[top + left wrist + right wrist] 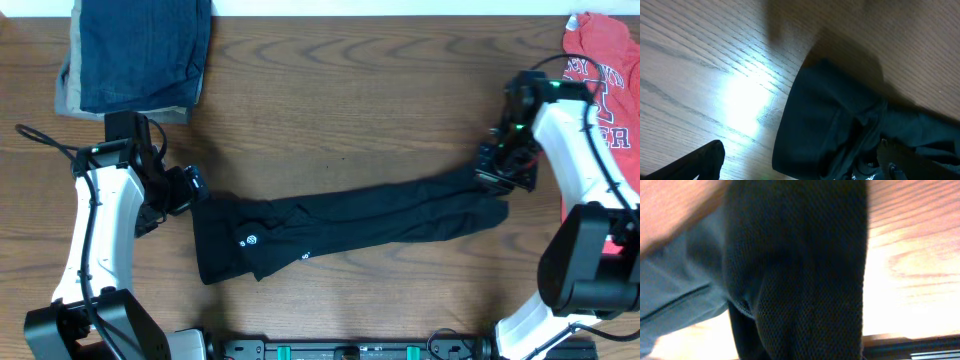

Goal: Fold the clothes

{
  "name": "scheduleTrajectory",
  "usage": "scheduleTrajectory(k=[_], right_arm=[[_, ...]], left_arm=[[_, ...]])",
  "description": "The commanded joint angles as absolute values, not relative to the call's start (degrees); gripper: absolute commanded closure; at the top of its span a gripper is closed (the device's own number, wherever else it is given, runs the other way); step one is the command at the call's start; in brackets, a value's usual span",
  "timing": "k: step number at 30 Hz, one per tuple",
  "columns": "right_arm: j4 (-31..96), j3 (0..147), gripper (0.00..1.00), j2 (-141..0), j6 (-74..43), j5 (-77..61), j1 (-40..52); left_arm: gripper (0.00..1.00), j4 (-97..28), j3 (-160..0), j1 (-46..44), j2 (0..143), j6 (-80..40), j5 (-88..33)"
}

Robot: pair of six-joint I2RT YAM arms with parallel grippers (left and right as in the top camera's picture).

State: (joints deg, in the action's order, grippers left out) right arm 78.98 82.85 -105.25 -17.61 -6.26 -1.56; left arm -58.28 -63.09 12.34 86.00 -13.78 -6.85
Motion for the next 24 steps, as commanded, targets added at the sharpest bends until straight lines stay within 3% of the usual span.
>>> scheduleTrajectory(k=[1,14,24], right_arm=[[78.6,83.9,0.99,-105.2,-18.2,-6.7,3.4],[70.8,80.9,0.97,-105.2,-18.5,-9.6,19.1],[63.9,71.6,0.92,-105.2,-18.6,-11.6,23.3]], left_arm=[[0.02,-58.5,-64.0,12.5,85.7,-14.5,-6.0],[0.02,-58.5,-64.0,12.5,85.7,-14.5,-6.0],[0.02,-58.5,-64.0,12.5,85.7,-14.5,-6.0]])
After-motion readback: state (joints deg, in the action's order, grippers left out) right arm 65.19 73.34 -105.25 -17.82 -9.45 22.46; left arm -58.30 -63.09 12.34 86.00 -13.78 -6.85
